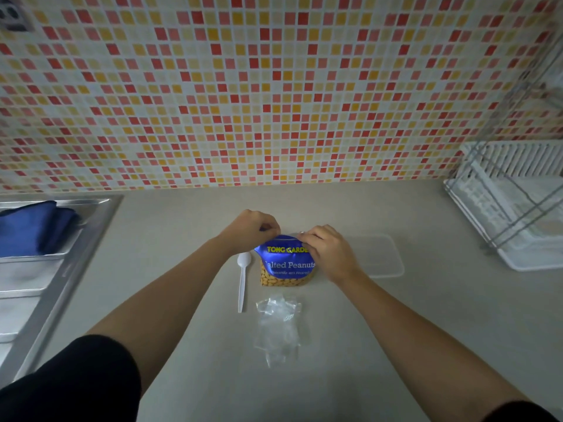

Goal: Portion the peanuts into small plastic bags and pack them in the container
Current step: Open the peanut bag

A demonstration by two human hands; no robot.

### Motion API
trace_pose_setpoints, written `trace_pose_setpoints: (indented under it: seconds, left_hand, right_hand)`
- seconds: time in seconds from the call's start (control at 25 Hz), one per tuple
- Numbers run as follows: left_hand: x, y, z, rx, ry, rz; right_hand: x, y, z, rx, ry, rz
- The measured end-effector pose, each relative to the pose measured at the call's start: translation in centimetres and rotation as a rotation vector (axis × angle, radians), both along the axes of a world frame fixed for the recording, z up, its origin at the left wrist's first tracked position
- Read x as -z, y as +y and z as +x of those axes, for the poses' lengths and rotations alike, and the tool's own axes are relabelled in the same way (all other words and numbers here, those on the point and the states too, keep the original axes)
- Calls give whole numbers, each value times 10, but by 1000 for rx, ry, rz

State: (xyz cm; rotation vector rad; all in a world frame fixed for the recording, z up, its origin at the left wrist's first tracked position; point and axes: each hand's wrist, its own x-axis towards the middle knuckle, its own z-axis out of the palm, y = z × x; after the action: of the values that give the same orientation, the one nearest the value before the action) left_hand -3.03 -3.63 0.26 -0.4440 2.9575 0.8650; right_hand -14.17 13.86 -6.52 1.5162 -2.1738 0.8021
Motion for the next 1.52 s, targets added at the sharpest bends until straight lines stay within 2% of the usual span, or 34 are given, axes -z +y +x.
trace_pose_setpoints:
  seconds: [0.12,0.32,0.56,0.68,0.88,1.04,1.28,1.52]
  left_hand:
    - [-4,-2,-11,24,-46,49]
    - [-7,0,-26,35,-190,223]
    - [-8,-4,-36,12,-264,337]
    - [-7,-4,-40,25,-251,261]
    - [-8,-8,-45,122,-232,100]
    - [-3,-5,-46,183,-150,-35]
    - [8,4,-36,132,15,-125]
    - [10,10,-36,67,31,-142]
  right_hand:
    - [-2,-2,-5,-61,-57,1]
    - [-4,-3,-18,-133,-35,100]
    - [-5,-10,-17,-117,-147,51]
    - [-8,-13,-17,-113,-187,78]
    - [-14,-14,-18,-104,-146,129]
    - [-16,-13,-17,-71,-128,161]
    - [-17,-15,-17,-38,-83,224]
    - [-23,-16,-23,-68,-114,298]
